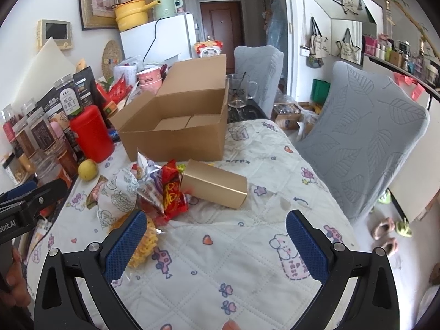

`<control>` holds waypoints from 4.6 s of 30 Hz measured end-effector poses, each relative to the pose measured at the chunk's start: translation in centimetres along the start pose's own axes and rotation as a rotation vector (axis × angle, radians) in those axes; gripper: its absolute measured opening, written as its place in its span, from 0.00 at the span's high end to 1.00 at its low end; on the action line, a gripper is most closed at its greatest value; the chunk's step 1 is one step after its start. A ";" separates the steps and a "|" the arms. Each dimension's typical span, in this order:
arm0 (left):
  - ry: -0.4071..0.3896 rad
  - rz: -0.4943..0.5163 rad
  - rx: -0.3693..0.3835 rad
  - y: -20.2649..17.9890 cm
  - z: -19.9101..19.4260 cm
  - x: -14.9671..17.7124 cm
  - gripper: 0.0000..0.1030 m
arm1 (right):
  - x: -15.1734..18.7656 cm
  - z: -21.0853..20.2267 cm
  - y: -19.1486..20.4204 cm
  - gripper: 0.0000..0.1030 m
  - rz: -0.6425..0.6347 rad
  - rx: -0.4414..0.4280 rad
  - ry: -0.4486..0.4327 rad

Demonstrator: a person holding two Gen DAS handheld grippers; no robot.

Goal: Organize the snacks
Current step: 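Move both tools toward the snacks in front of the cardboard box, then grasp the white printed bread bag with the left tool while the right tool grasps the gold box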

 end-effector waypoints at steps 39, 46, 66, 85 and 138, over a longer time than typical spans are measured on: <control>0.037 0.023 0.060 -1.2 0.9 0.9 0.00 | 1.1 0.6 0.3 0.00 -0.003 -0.045 0.027; 0.050 0.020 0.073 -1.0 1.4 1.2 0.00 | 1.3 1.0 0.6 0.00 -0.001 -0.061 0.035; 0.125 0.008 0.135 -1.1 5.5 1.4 0.00 | 1.4 3.9 0.8 0.00 0.002 -0.087 0.080; 0.214 0.073 0.124 -1.0 11.7 2.0 0.00 | 1.5 8.2 0.1 0.00 0.000 -0.086 0.154; 0.164 -0.002 0.109 1.3 10.4 1.1 0.35 | -0.2 15.0 1.8 0.57 -0.238 -0.127 0.076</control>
Point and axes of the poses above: each gripper's, at about its wrist camera, not at the fingertips, and z roughly the way its jaws point, y to its left, x to its underside, the point moved 8 cm from there along z, roughly the way its jaws point, and after that the axes turned 8 degrees about x, right-handed, at the moved point
